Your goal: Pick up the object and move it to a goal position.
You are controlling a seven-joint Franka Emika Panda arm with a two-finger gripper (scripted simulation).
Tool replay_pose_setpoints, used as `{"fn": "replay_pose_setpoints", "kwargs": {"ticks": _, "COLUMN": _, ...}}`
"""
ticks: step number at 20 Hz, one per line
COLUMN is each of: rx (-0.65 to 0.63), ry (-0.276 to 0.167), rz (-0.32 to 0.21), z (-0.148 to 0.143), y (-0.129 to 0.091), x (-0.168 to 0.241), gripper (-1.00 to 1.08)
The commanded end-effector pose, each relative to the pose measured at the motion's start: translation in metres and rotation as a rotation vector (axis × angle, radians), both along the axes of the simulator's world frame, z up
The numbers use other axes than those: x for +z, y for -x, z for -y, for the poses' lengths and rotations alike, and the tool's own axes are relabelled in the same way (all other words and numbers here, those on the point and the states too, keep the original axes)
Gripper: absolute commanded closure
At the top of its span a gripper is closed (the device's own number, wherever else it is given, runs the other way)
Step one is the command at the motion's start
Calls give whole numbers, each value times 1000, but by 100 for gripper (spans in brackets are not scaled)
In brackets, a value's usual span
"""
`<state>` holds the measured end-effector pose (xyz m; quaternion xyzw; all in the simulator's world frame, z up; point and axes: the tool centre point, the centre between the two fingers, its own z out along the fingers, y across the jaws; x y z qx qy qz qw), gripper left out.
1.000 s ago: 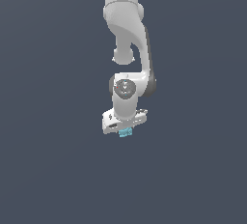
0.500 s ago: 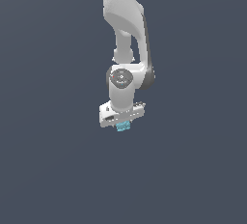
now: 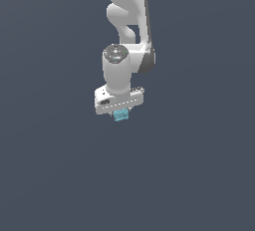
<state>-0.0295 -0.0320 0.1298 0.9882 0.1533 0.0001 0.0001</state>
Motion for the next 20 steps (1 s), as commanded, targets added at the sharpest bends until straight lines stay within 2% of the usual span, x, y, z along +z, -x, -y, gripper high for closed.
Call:
{"fn": "replay_pose_setpoints", "kwargs": {"ticks": 1, "rx": 0, "ry": 0, "rz": 0, "z": 8, "y": 13, "x": 18, "gripper": 108}}
{"fn": "replay_pose_setpoints", "kwargs": {"ticks": 11, "rx": 0, "ry": -1, "rz": 0, "z": 37, "y": 60, "x": 89, "gripper": 108}}
{"fn": "replay_pose_setpoints", "kwargs": {"ticks": 20, "rx": 0, "ry": -1, "rz": 0, "z": 54, "y": 84, "x": 129, "gripper": 108}}
